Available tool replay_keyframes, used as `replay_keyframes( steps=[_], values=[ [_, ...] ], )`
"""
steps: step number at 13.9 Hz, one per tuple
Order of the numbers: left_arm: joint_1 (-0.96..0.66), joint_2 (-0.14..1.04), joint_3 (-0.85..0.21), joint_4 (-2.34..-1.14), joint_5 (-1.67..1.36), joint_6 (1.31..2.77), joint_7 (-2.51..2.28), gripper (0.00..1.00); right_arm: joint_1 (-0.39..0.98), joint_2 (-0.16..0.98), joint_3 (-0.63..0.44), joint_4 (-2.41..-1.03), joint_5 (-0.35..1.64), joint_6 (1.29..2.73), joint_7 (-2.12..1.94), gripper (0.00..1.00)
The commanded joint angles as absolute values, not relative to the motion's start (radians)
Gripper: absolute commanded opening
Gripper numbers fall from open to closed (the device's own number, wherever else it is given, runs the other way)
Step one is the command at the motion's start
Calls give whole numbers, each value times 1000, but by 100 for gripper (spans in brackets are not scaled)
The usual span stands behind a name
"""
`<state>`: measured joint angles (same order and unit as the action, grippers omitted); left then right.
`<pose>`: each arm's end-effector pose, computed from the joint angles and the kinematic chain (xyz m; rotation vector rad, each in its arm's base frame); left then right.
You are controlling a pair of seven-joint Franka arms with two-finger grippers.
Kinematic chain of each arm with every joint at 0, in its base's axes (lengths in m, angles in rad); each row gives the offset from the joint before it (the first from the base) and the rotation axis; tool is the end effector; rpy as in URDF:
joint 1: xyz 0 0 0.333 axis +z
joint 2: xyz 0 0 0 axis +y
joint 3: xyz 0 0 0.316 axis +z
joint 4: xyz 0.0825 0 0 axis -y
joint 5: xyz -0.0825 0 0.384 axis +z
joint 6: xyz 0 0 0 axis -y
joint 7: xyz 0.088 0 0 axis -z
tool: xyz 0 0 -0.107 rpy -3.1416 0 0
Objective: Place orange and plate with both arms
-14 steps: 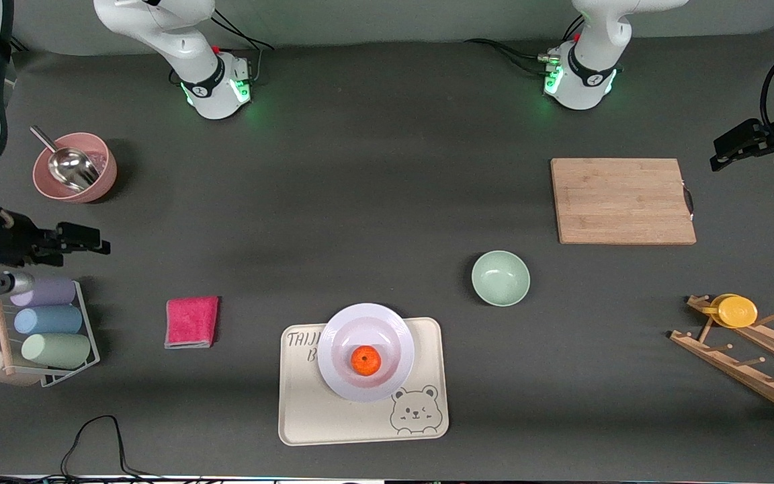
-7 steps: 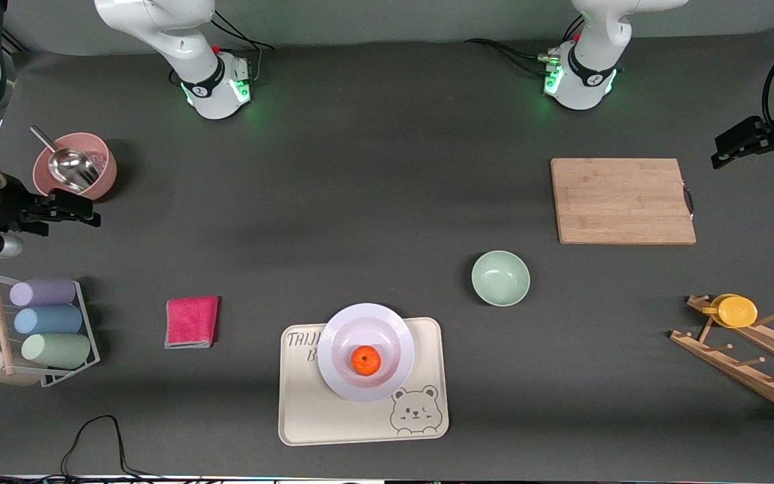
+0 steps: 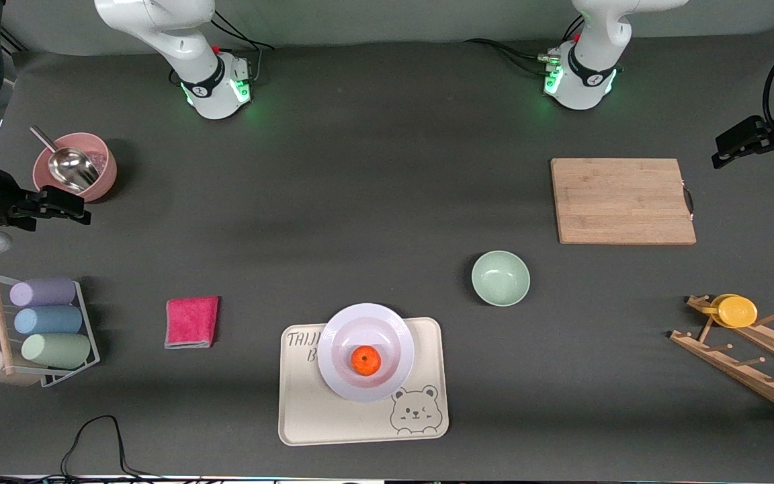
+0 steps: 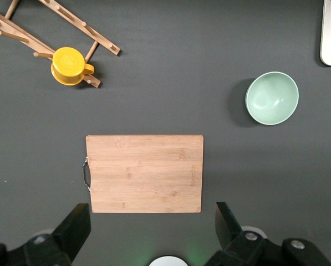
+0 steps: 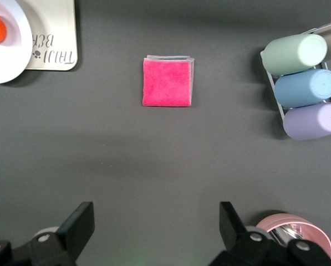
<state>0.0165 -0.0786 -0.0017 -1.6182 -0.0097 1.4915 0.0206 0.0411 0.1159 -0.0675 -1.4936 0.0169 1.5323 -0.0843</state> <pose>0.5214 0.0066 0.6378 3.1303 -0.0099 -0.0750 0.5847 -0.0113 0.5916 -3.1247 -0.0907 0.1193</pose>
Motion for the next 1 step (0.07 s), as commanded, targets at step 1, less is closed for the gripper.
replay_keyframes(
  steps=[1],
  values=[
    [20, -86, -2, -1614, -20, 1482, 23, 100, 35, 84, -57, -1525, -28, 1543, -52, 100]
  ],
)
